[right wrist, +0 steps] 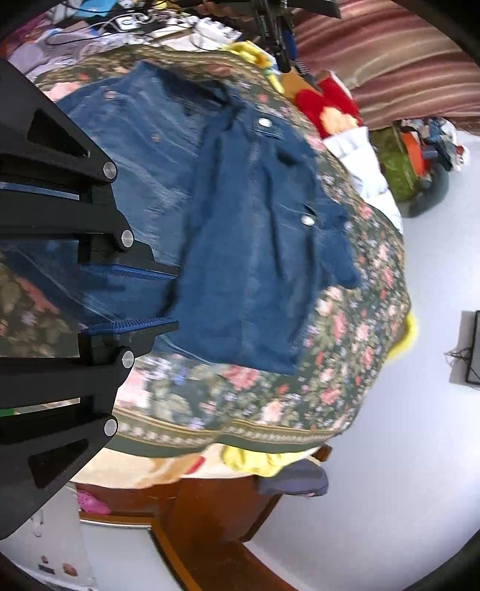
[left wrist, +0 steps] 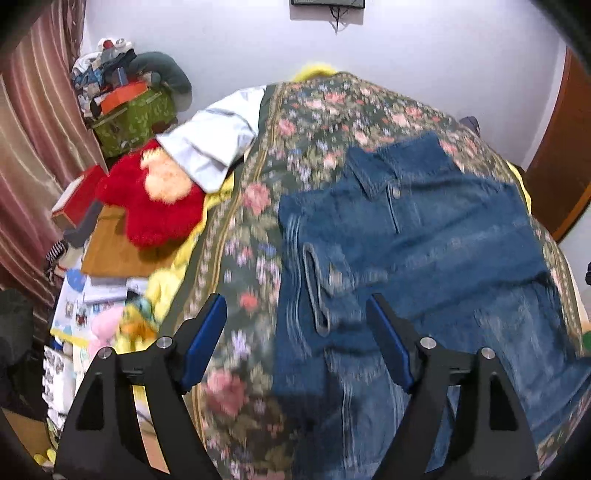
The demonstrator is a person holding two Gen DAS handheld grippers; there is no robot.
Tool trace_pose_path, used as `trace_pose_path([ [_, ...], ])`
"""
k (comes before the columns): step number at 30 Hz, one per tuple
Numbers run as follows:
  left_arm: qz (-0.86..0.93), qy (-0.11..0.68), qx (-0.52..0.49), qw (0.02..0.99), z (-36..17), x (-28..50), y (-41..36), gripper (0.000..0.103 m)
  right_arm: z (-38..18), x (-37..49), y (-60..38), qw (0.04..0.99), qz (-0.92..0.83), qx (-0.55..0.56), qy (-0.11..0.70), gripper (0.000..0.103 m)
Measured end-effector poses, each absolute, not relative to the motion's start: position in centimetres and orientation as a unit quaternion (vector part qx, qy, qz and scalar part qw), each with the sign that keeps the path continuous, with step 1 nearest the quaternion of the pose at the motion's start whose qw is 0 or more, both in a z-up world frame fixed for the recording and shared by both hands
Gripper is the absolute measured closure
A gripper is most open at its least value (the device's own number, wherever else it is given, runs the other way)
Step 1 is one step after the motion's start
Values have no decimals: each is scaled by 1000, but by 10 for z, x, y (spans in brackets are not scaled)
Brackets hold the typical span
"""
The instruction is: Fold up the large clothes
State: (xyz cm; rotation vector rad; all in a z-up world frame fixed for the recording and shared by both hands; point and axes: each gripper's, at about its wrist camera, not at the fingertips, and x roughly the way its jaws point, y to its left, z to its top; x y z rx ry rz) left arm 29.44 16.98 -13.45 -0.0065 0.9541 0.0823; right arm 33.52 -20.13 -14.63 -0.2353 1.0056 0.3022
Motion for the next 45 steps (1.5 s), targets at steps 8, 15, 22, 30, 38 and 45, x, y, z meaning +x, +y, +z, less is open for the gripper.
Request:
trace_pose_path([
  [8,55,514,-22,856,-192,247,184,25,-231,305,-210,792,137,-103,586,86],
  [15,60,558,-86,823,-239,213,204,25,-244,287,-232,807,88,-96,576,20],
  [22,36,581,-148,800,-270,179,202,25,-236,277,-263,806,94,9,585,12],
  [30,8,599,-212,772,-302,165,182,25,-225,258,-253,789,155,93,588,20],
  [38,4,585,-184,790,-290,168,163,58,-231,256,-232,784,173,94,589,52],
  [45,5,560,-138,817,-260,173,144,84,-222,257,-222,798,193,81,566,80],
])
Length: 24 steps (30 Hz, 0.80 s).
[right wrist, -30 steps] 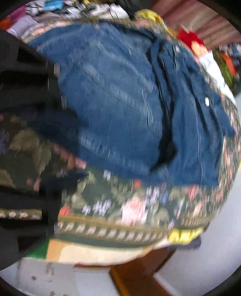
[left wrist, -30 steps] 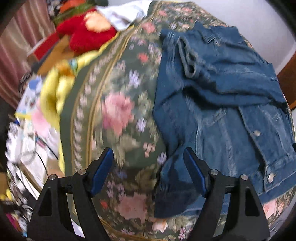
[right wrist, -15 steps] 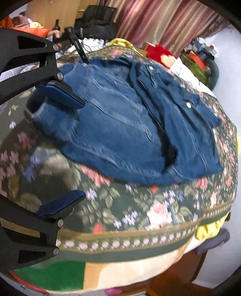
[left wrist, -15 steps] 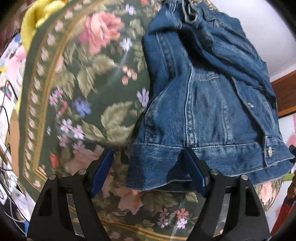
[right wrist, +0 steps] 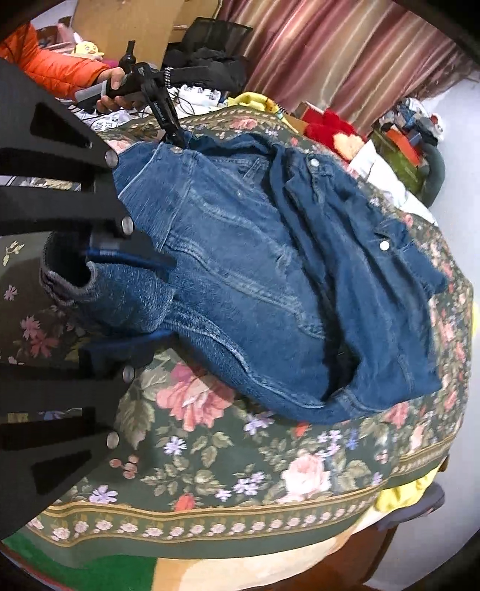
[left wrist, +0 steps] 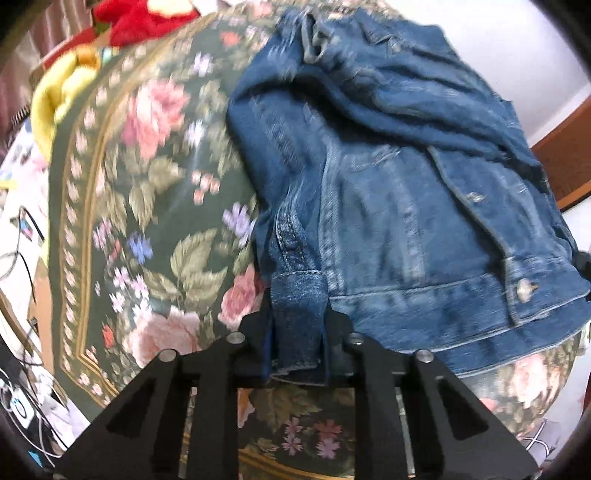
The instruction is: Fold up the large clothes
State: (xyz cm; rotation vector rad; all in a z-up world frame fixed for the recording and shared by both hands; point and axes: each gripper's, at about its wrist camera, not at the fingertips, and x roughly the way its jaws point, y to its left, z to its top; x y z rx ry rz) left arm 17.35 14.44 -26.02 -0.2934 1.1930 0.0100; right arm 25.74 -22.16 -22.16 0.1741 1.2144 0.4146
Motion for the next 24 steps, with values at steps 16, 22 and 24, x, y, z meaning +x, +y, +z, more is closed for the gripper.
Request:
trace_pose_path([
  [16,-29,400,-131,907,-115,277,156,89,-147,328,-191,861,210,44,462,87],
  [22,-1,388,-178,904,-104,346,187,90,-134,400,-199,884,166,53,434,87],
  [24,10,389,-190,901,-107,370,195,90,-138,434,-205,884,147,68,438,88],
])
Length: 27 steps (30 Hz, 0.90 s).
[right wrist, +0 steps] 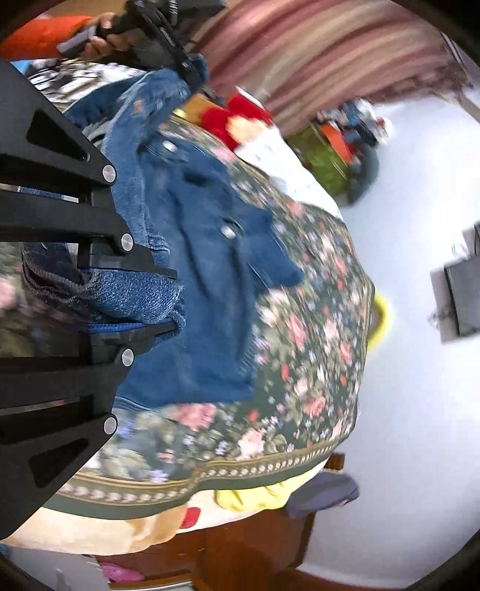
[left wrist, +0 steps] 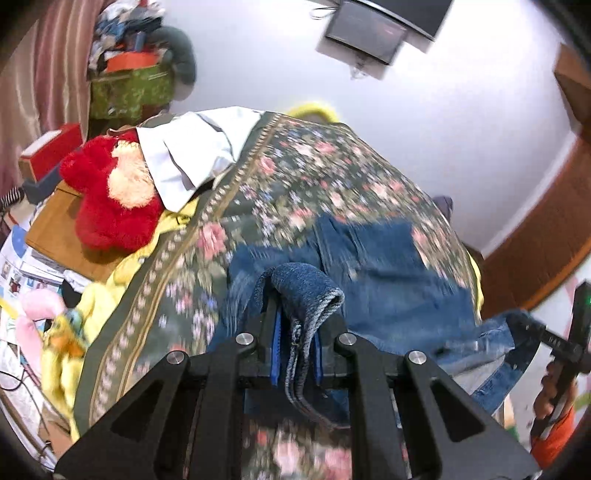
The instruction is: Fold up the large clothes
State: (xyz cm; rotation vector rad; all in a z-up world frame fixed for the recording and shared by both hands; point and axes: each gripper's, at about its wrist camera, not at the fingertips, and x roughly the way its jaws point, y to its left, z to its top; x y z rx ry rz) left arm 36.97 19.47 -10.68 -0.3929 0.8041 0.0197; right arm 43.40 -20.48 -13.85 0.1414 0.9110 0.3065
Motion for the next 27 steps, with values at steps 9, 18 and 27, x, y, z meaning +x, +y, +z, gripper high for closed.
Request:
trace_pose_path([
  [9,84,442,-186,874,-176,474,216,89,-181,557,-188,872,102,99,468,87],
  [18,103,493,-155,850,-249,511,220,85,-228,605,-189,859,124,90,488,87],
  [27,121,507,-66,851,-247,510,208,70,-186,588,-228,895,62,51,438,86],
])
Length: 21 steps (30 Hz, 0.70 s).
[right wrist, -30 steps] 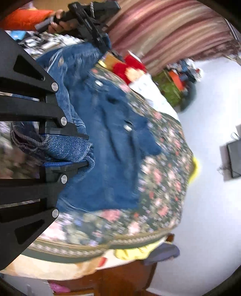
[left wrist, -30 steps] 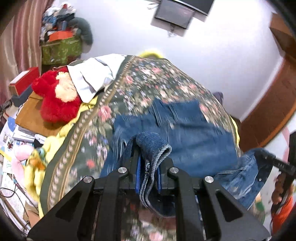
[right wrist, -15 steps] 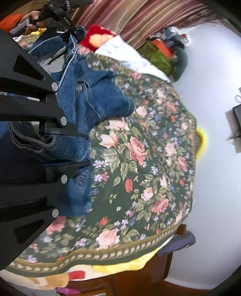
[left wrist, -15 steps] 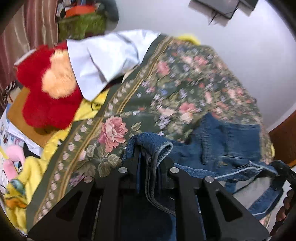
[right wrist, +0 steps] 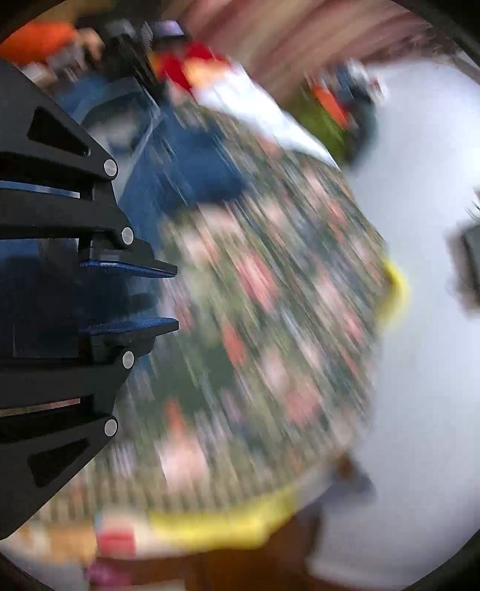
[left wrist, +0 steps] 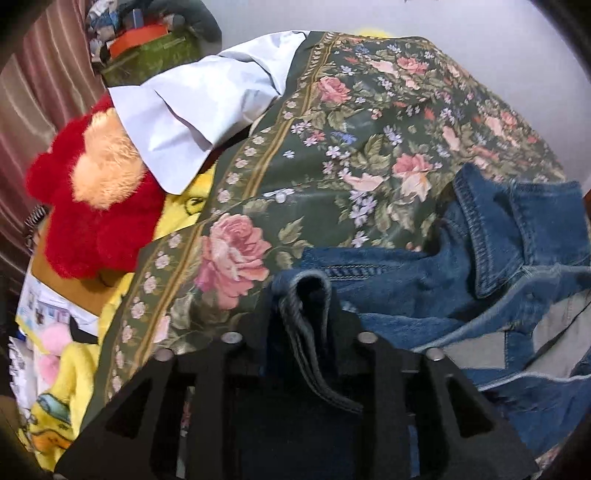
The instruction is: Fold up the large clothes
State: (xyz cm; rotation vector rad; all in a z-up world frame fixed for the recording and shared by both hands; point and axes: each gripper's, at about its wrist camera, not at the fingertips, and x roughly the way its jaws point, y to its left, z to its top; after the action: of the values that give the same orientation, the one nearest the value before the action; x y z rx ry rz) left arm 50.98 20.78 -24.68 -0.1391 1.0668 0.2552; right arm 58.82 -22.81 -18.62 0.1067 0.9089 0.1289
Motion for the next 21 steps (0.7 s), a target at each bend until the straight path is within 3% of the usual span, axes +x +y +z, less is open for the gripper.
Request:
trace_pose_path([
  [1,125,504,-59,853,-244,507,206,69,-179,586,-238,899,47,55,432,86],
  [2,132,502,-53,853,-241,505,205,57,-172,584,-253,899,44,70,430,86],
  [4,147,494,-34,856,-229,499,203,44,-162,576,-274,893,55,91,437,86],
  [13,100,438,0,893,-139,447,181,35,-146,498,-267,890,111,7,443,86],
  [21,4,451,30,892,-150,419,112,28,-169,452,-206,869,198,-21,453,86],
])
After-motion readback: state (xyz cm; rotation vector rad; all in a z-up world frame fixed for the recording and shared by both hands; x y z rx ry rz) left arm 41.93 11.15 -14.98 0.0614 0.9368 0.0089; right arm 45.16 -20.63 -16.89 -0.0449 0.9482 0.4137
